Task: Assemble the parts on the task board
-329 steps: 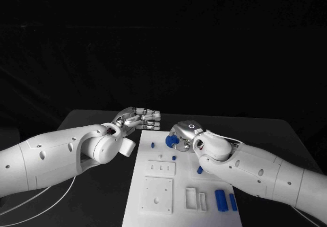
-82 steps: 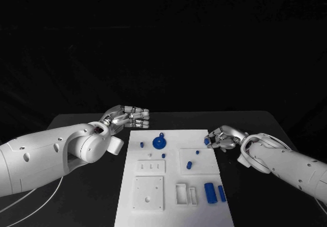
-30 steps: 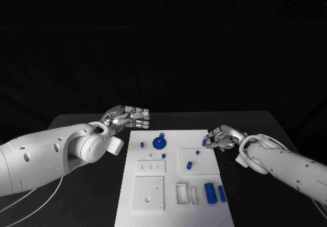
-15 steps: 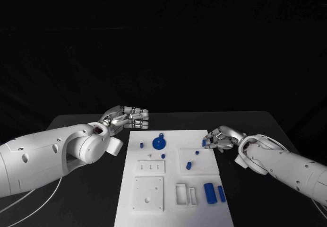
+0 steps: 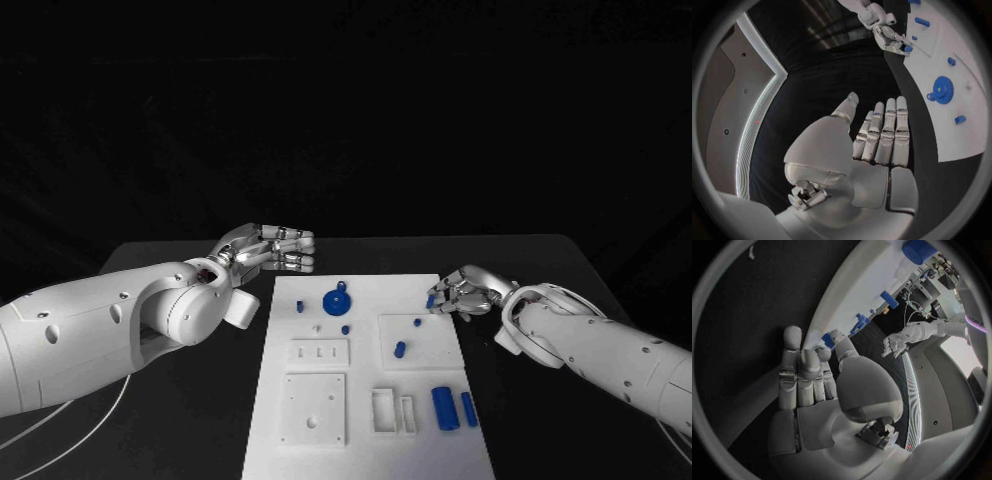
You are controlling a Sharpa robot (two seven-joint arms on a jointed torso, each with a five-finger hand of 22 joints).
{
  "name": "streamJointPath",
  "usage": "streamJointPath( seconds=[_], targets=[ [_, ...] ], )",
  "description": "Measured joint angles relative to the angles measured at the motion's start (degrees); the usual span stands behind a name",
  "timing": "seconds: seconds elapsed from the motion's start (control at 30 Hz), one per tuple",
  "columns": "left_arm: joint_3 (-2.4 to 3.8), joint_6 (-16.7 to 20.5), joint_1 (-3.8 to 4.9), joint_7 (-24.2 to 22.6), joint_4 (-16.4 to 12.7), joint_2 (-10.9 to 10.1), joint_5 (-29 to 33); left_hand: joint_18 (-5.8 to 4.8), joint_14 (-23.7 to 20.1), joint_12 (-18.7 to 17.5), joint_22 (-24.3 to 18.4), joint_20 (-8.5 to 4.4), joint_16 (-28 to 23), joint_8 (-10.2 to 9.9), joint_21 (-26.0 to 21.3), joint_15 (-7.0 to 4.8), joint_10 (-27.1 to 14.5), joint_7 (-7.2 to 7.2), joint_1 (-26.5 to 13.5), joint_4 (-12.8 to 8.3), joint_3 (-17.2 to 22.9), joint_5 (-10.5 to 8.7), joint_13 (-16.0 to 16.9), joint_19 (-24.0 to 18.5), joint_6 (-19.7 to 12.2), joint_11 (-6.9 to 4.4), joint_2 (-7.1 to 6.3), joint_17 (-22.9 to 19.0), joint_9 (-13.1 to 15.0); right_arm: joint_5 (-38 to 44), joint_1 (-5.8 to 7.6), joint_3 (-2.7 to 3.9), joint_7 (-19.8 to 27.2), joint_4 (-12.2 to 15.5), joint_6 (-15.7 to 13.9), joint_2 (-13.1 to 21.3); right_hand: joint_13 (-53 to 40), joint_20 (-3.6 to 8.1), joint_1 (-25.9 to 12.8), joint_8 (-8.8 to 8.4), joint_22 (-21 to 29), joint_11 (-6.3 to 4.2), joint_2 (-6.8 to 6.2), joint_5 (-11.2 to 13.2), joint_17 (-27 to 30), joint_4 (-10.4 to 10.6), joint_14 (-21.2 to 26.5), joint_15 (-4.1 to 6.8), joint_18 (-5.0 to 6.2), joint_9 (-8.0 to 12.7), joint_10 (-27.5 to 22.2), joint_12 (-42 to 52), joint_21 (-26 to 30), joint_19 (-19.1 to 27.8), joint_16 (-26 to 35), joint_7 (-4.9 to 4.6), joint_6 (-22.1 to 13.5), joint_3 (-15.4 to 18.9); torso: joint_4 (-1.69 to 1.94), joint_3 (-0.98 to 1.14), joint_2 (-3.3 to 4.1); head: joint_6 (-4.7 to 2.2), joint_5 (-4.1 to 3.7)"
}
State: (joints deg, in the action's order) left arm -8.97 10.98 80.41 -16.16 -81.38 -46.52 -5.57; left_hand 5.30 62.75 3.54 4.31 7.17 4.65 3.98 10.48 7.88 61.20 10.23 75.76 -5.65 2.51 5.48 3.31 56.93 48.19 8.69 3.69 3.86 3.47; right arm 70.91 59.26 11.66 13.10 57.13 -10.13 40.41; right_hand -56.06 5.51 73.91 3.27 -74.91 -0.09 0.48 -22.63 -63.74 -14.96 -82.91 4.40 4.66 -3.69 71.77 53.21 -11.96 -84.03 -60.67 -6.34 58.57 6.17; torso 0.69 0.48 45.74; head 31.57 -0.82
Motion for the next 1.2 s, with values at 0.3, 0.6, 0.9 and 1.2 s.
streamJointPath(
  seconds=[0.3,0.6,0.9,1.2],
  targets=[
    [0.00,-0.05,0.00,0.05,-0.02,-0.04,-0.09,0.00,0.00,0.00,0.00,0.00,0.00,0.00,0.00,0.00,0.00,0.00,0.00,0.00,0.00,0.00,0.01,0.00,0.00,0.00,0.00,0.00,0.00,-0.01,0.01,0.01,-0.08,-0.05,-0.10,-0.26,0.00,0.00,0.23,0.00,0.00,0.00,0.21,0.27,0.00,0.16,0.00,0.00,-0.01,0.01,0.00,0.00,0.00,0.00,0.00,0.00,0.00,0.16,-0.01,-0.01,0.02,0.05,0.05],
    [0.00,-0.14,0.00,0.13,-0.01,-0.07,-0.15,0.00,0.00,0.00,0.00,0.00,0.00,0.00,0.00,0.00,0.00,0.00,0.00,-0.15,-0.15,0.00,0.04,0.00,0.00,0.00,0.00,0.00,0.00,-0.02,-0.02,0.01,-0.14,-0.01,-0.13,-0.23,0.20,0.00,-0.41,0.00,0.00,-0.21,0.06,-0.43,0.10,0.47,0.00,0.00,-0.01,0.02,-0.22,0.00,0.32,0.00,0.00,-0.03,-0.61,0.79,-0.05,0.03,0.01,0.05,0.00],
    [0.00,-0.27,0.00,0.20,0.01,-0.10,-0.21,0.00,0.00,0.00,0.00,0.00,0.00,0.00,0.00,0.00,0.00,0.00,0.00,-0.33,0.02,0.00,0.04,0.00,0.00,0.00,0.00,0.00,0.00,-0.04,-0.10,0.03,-0.28,0.19,-0.15,-0.05,0.47,0.00,-0.54,0.00,0.00,-0.01,-0.30,-0.59,0.32,1.37,0.20,-0.20,-0.01,-0.06,-0.82,0.00,0.81,0.00,0.22,-0.10,-1.36,1.98,-0.07,0.07,-0.02,0.05,-0.08],
    [0.00,-0.38,0.00,0.24,0.02,-0.10,-0.25,0.00,0.00,0.00,0.00,0.00,0.00,0.00,0.00,0.00,0.00,0.00,0.00,-0.33,0.02,0.00,0.03,0.00,0.00,0.00,0.00,0.00,0.00,-0.05,-0.19,0.04,-0.85,0.45,-0.79,-0.09,0.66,-0.20,-0.22,0.00,0.00,-0.01,-1.33,0.29,0.41,3.75,0.20,-0.20,-0.02,-0.05,-0.83,0.00,1.03,0.21,0.22,-0.20,-1.65,2.93,-0.04,0.03,-0.01,-0.01,-0.13]
  ],
)
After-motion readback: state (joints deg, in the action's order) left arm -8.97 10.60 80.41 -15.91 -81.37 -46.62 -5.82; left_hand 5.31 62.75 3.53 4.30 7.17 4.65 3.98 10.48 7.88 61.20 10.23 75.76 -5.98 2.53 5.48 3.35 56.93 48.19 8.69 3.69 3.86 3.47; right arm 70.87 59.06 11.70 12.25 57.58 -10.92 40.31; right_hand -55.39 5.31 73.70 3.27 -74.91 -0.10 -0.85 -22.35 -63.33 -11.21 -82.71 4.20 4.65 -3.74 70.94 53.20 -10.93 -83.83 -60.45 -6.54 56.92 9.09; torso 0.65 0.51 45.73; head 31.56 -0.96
